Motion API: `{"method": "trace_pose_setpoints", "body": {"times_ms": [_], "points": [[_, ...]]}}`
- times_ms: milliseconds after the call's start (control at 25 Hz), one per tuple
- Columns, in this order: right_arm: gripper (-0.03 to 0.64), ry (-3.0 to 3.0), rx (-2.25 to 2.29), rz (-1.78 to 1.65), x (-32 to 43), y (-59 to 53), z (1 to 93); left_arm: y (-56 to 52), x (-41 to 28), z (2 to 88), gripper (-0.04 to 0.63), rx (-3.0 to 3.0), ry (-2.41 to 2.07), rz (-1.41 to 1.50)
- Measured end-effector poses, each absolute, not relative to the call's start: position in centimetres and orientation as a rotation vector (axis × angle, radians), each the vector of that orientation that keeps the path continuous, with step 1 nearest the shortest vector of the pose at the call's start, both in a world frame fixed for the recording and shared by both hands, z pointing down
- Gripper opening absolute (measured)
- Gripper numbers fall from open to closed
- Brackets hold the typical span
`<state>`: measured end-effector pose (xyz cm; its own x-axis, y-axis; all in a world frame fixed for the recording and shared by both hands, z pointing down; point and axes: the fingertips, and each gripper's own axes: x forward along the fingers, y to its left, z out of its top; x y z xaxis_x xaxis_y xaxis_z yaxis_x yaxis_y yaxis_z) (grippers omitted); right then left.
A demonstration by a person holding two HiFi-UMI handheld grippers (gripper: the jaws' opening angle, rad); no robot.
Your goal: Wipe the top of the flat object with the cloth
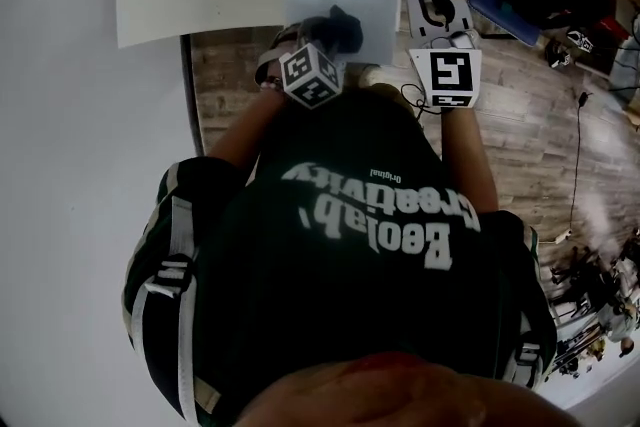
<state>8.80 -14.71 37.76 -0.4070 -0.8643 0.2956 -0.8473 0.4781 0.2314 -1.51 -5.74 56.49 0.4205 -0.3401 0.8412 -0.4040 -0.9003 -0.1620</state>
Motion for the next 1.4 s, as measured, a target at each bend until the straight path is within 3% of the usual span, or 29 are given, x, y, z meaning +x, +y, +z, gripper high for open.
{"method": "trace_pose_setpoints", "body": {"times_ms": [320, 920, 1400], "points": [[-0.005, -2.366, 1.423, -0.055, 8.7, -14.7, 38.0, -3.8, -1.6, 56.7, 0.121, 2.553, -0.644, 1.489], [-0.005, -2.270, 1.536, -0.039, 12.6, -13.7, 37.8, -21.9, 5.1, 57.0, 0.122, 2.667, -0.799, 1.513], [-0.005, -2.232, 1.588, -0.016, 14.7, -13.1, 38.4, -27.0, 8.4, 56.6, 0.118, 2.692, -0.835, 1.559]]}}
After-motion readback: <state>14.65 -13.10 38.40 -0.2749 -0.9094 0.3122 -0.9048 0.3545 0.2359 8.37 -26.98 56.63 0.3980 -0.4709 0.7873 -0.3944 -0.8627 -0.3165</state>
